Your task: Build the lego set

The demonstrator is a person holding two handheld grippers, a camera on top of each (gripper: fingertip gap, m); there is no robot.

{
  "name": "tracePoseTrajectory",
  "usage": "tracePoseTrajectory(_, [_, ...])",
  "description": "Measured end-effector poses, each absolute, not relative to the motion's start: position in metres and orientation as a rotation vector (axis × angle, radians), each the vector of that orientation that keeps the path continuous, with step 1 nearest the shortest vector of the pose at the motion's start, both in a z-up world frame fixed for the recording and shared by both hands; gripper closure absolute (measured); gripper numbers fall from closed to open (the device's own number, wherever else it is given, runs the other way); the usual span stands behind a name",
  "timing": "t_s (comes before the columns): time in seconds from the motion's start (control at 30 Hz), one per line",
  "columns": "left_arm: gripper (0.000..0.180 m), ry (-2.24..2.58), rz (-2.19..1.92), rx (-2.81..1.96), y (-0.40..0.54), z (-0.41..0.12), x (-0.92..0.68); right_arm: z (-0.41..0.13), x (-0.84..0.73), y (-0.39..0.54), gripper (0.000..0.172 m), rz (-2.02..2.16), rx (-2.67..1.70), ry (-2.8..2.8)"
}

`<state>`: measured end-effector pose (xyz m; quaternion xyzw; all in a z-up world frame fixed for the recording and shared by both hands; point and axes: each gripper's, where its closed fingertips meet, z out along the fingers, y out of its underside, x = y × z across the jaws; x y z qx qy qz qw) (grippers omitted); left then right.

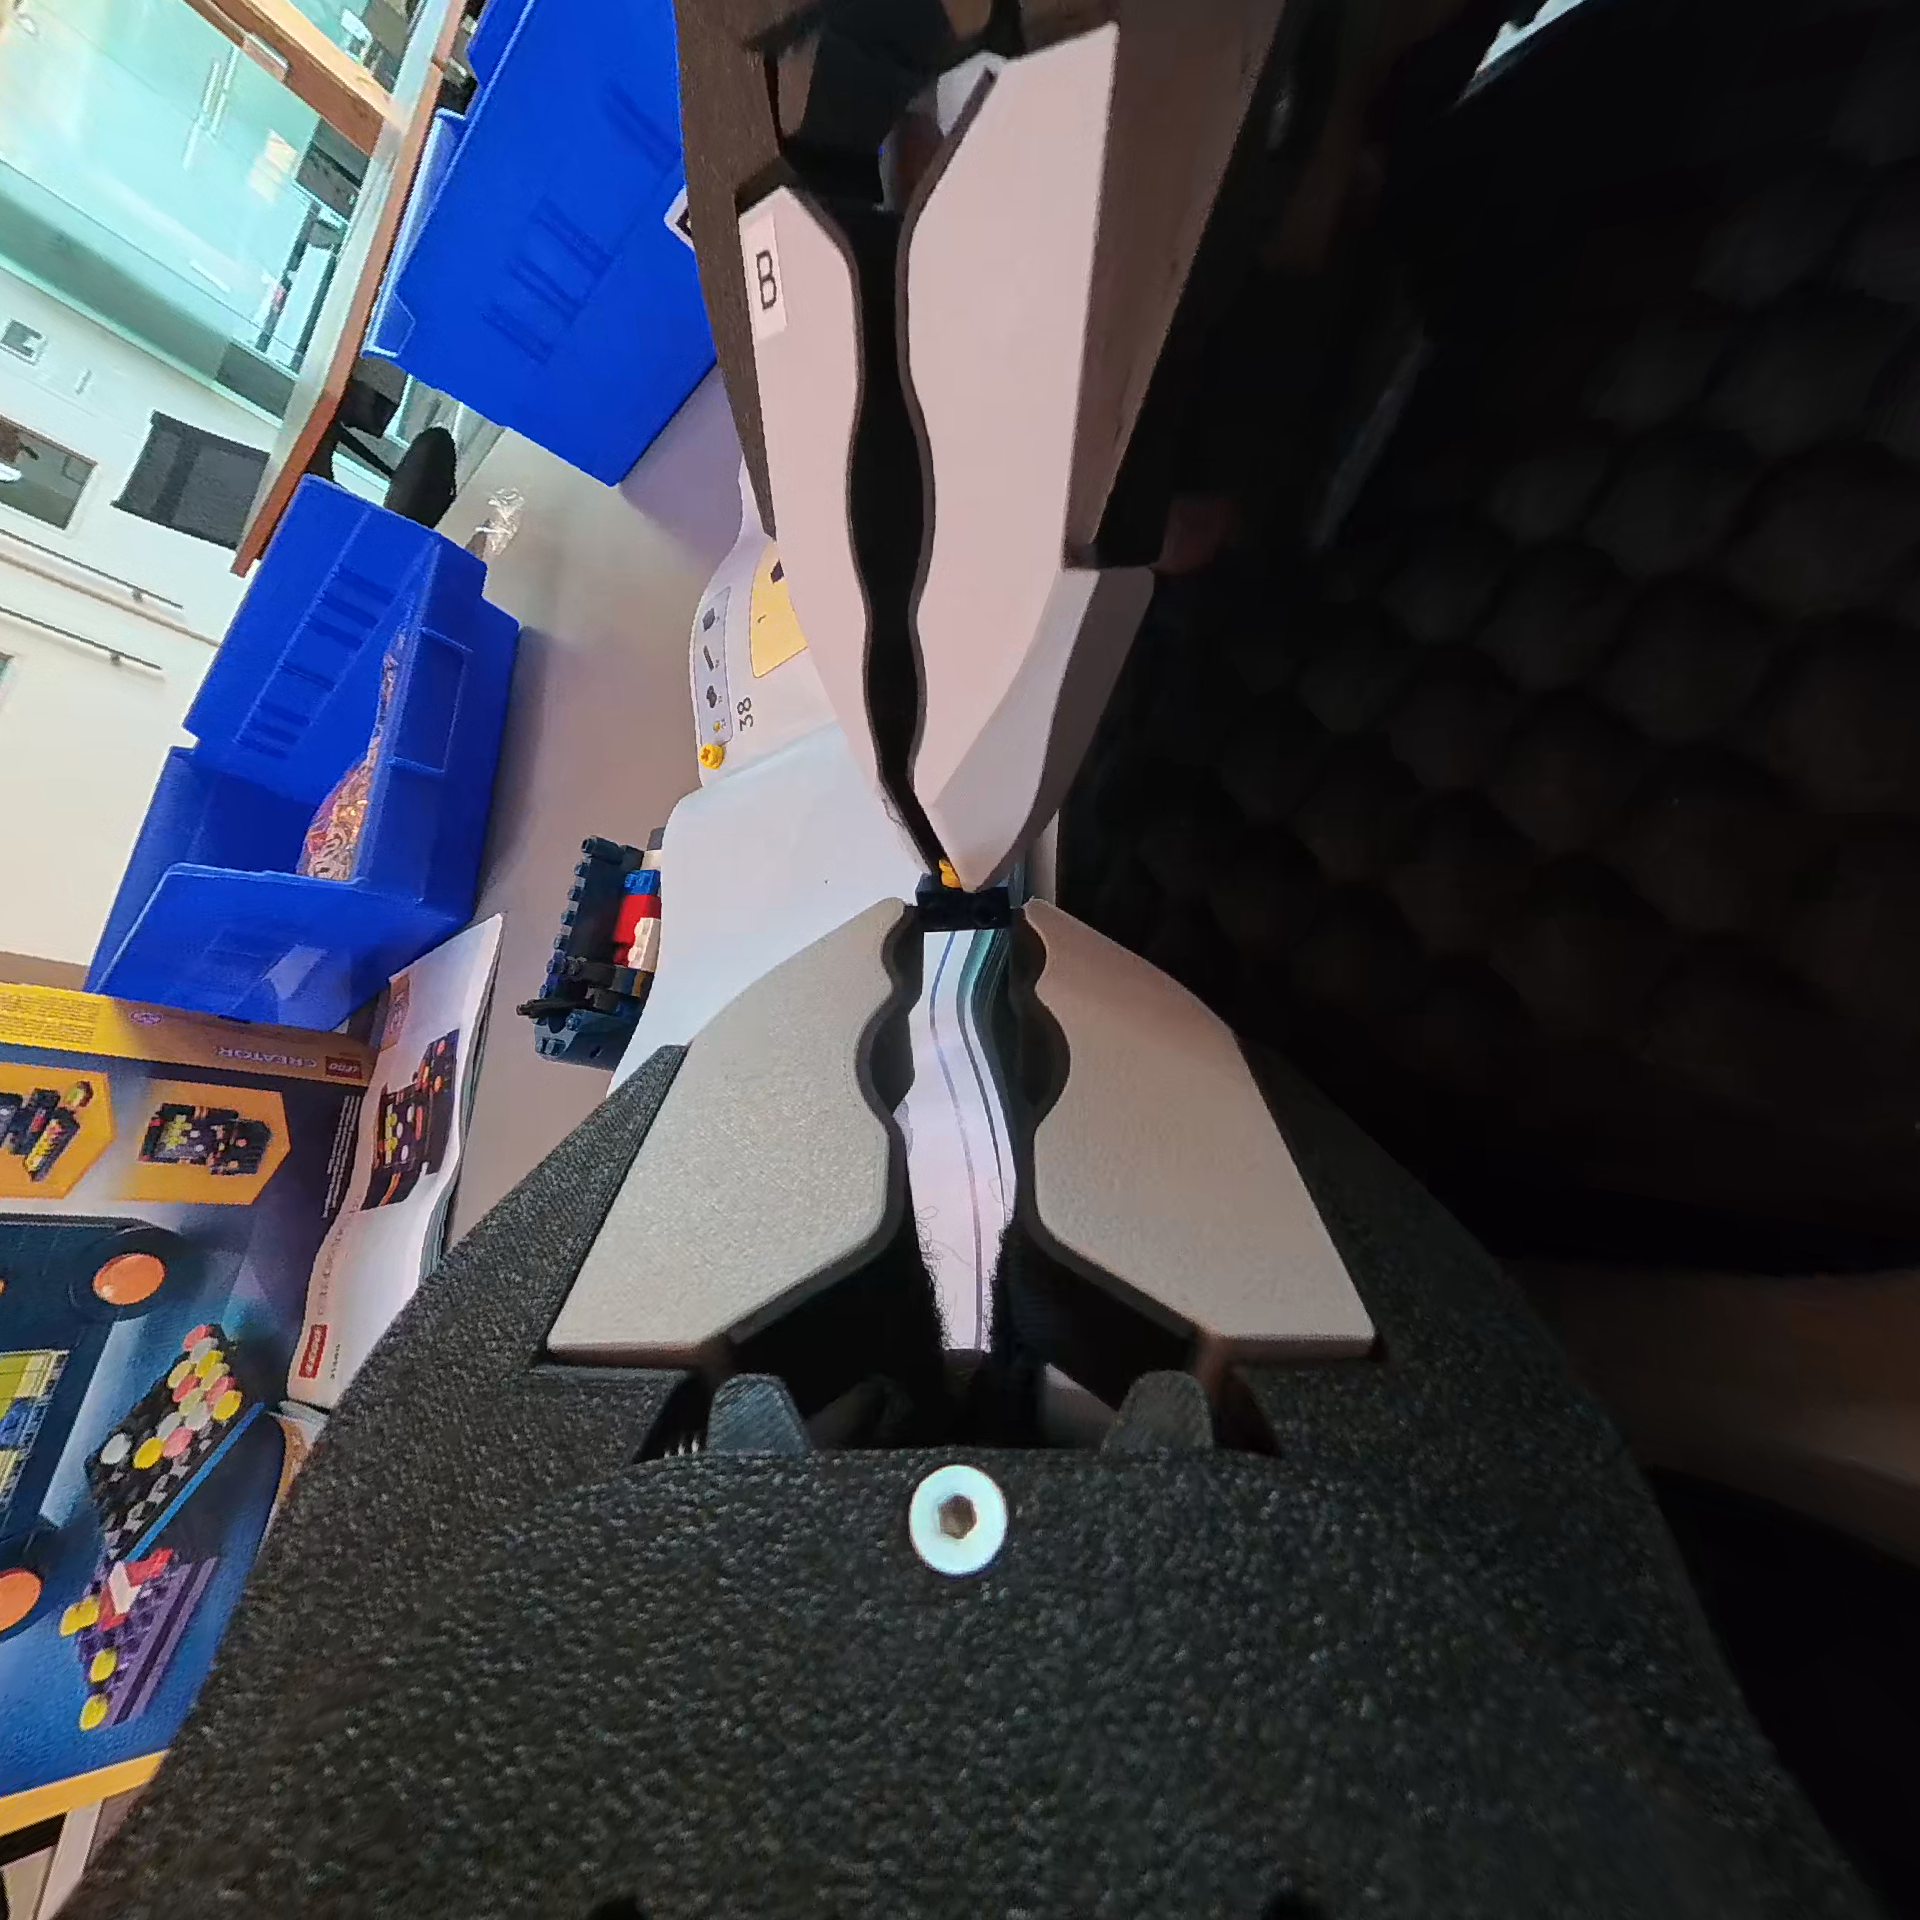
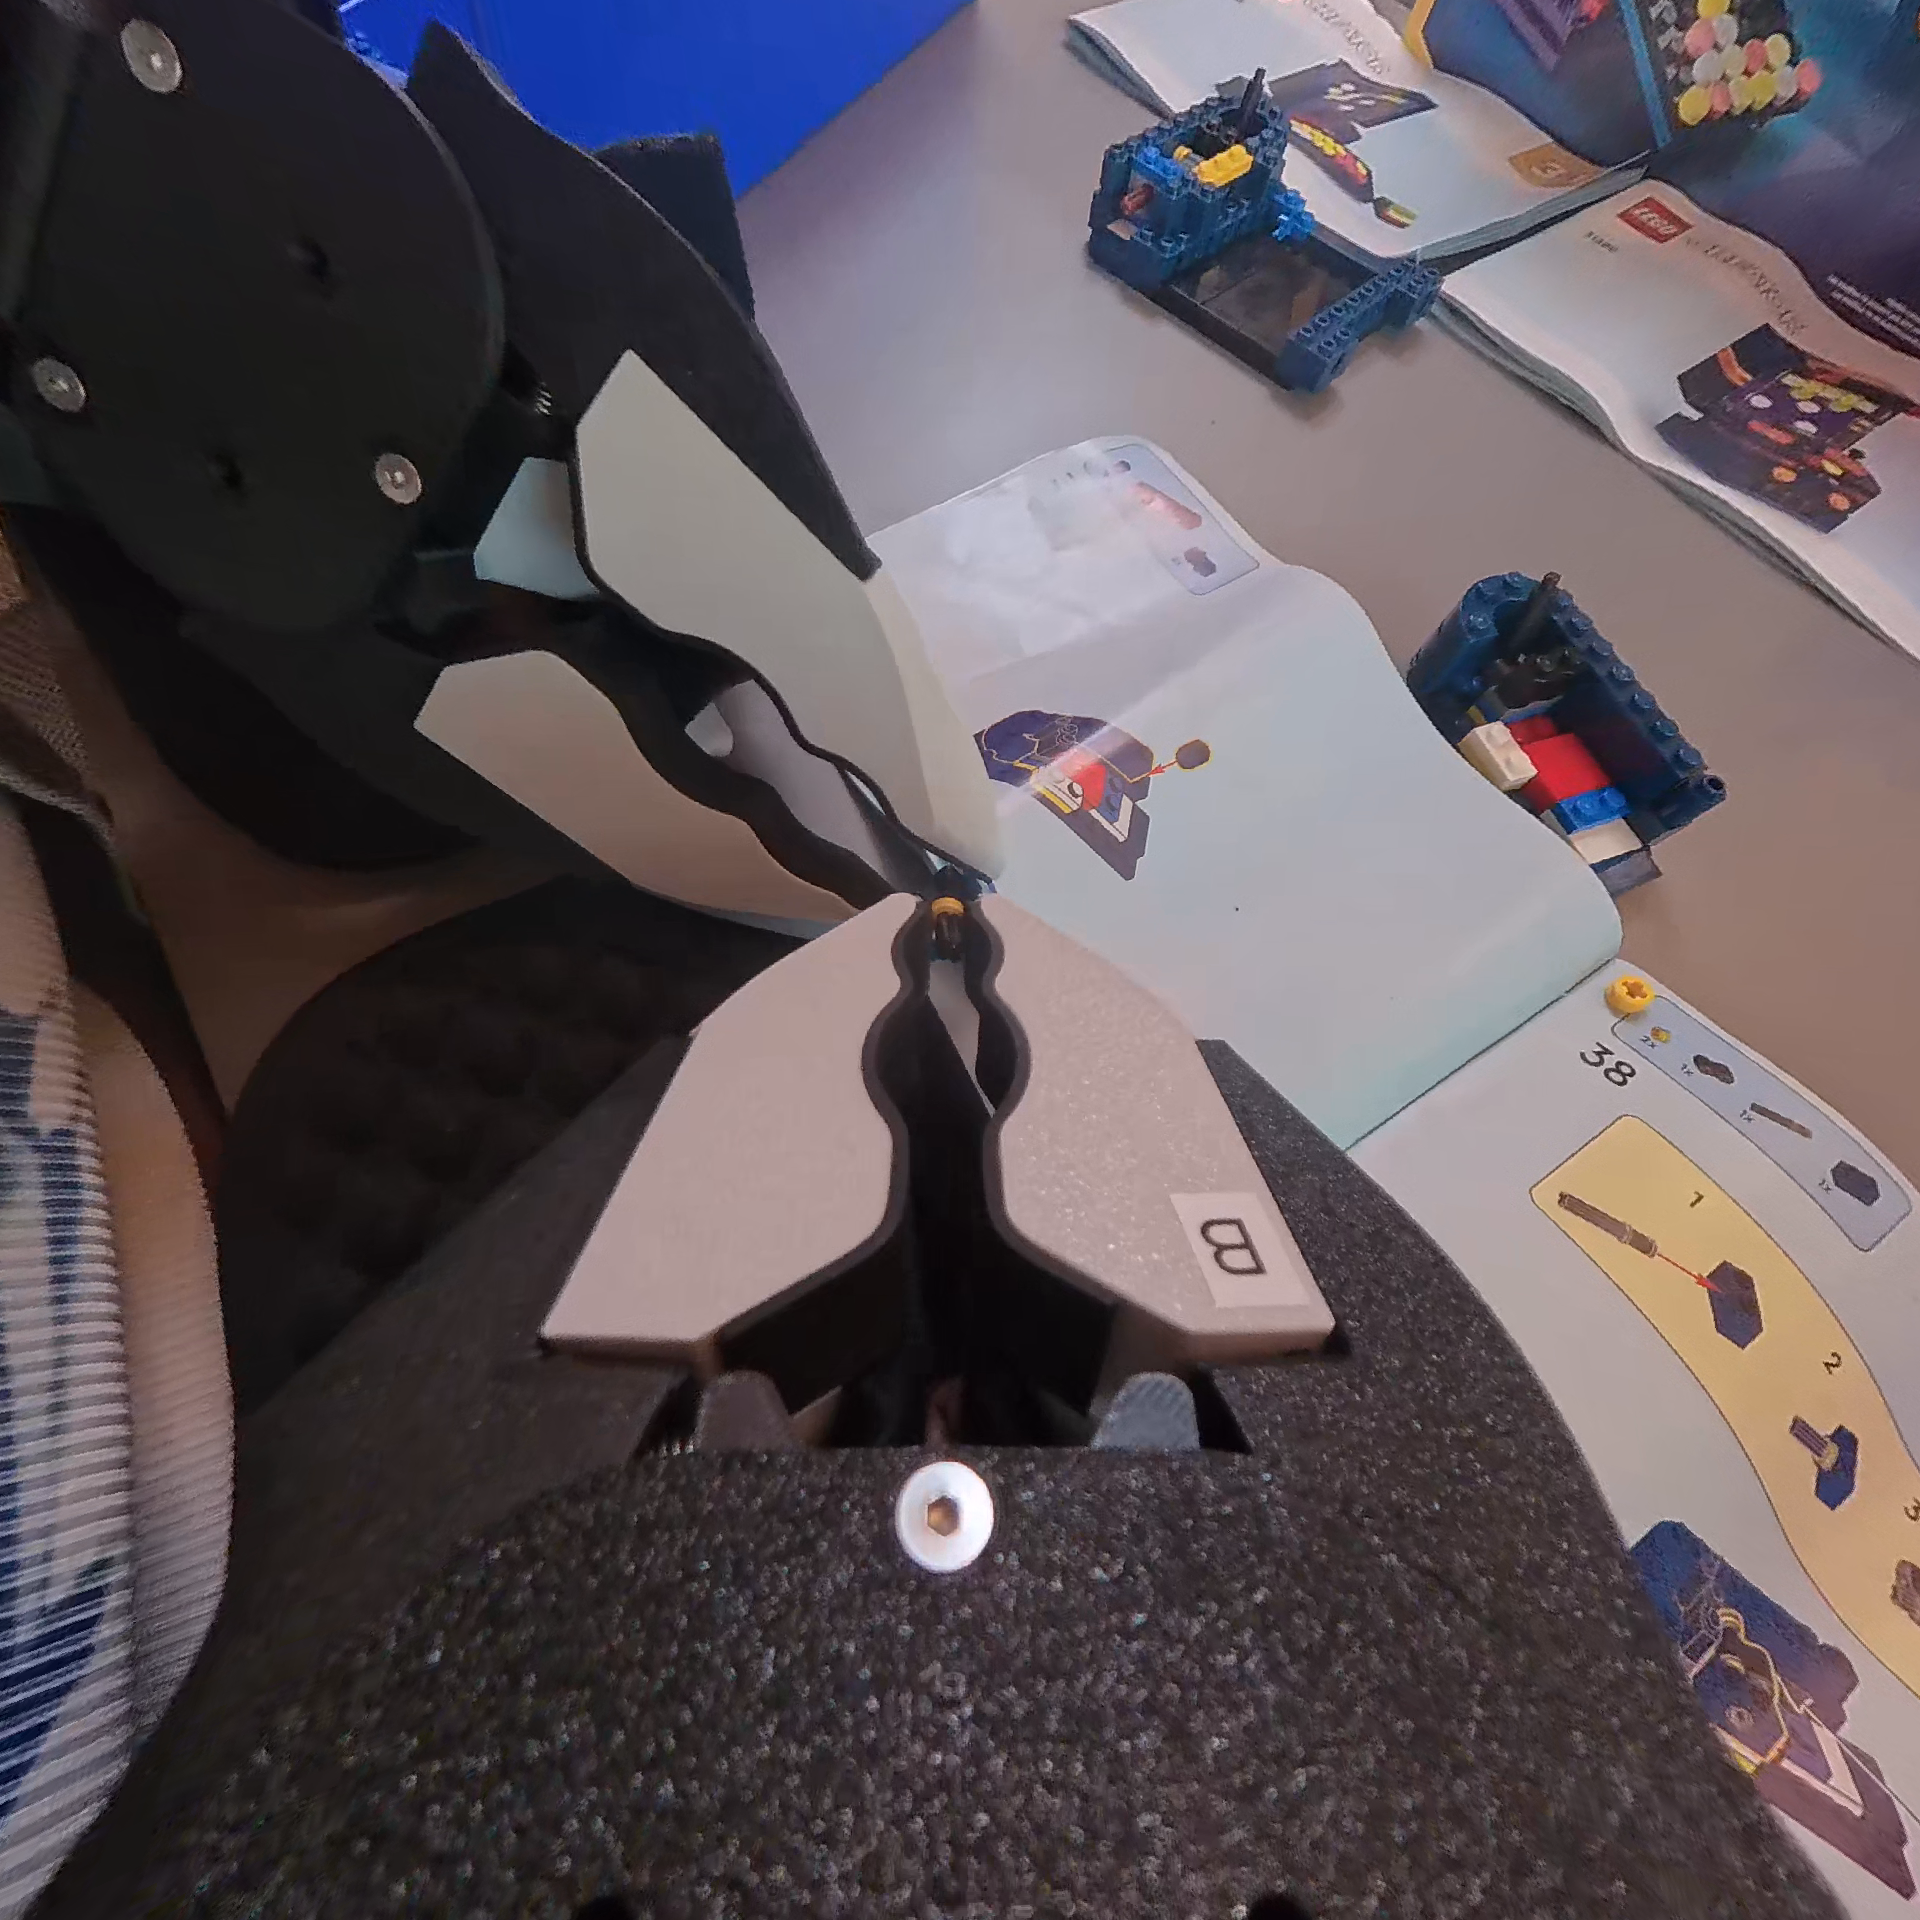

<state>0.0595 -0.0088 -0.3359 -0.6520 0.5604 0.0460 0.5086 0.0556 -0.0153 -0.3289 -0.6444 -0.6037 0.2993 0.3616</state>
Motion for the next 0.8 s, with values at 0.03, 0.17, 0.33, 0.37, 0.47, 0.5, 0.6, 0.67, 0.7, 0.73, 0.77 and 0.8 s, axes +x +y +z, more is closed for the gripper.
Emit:
tracePoseTrajectory(0.03, [0.166,1.350,0.112,-1.572,-0.009,-0.336,0.059,-0.329,0.055,-0.015,0.165,0.767,-1.657,-1.554])
tracePoseTrajectory(0.17, [0.166,1.349,0.110,-1.572,-0.008,-0.335,0.059,-0.328,0.056,-0.015,0.165,0.785,-1.657,-1.547])
tracePoseTrajectory(0.33, [0.148,1.175,0.037,-1.511,0.003,-0.309,0.057,-0.305,0.058,-0.007,0.166,1.145,-1.705,-1.388])
tracePoseTrajectory(0.37, [0.140,1.117,0.001,-1.491,0.004,-0.301,0.054,-0.296,0.059,-0.005,0.166,1.246,-1.683,-1.336])
tracePoseTrajectory(0.47, [0.139,0.982,-0.127,-1.423,0.001,-0.277,0.048,-0.276,0.061,0.002,0.166,1.490,-1.640,-1.205])
tracePoseTrajectory(0.5, [0.139,0.945,-0.156,-1.406,0.002,-0.271,0.046,-0.269,0.060,0.006,0.166,1.555,-1.613,-1.165])
tracePoseTrajectory(0.6, [0.136,0.882,-0.210,-1.396,0.005,-0.261,0.043,-0.246,0.056,0.011,0.166,1.726,-1.487,-1.122])
tracePoseTrajectory(0.67, [0.134,0.834,-0.240,-1.376,0.009,-0.245,0.042,-0.231,0.051,0.014,0.166,1.838,-1.398,-1.121])
tracePoseTrajectory(0.7, [0.134,0.812,-0.264,-1.365,0.011,-0.234,0.042,-0.224,0.049,0.016,0.166,1.892,-1.355,-1.123])
tracePoseTrajectory(0.73, [0.134,0.793,-0.289,-1.356,0.015,-0.223,0.042,-0.218,0.046,0.020,0.166,1.937,-1.322,-1.125])
tracePoseTrajectory(0.77, [0.134,0.782,-0.316,-1.351,0.019,-0.213,0.042,-0.212,0.044,0.023,0.166,1.981,-1.290,-1.133])
tracePoseTrajectory(0.8, [0.135,0.781,-0.341,-1.352,0.024,-0.206,0.043,-0.206,0.041,0.027,0.166,2.019,-1.266,-1.140])
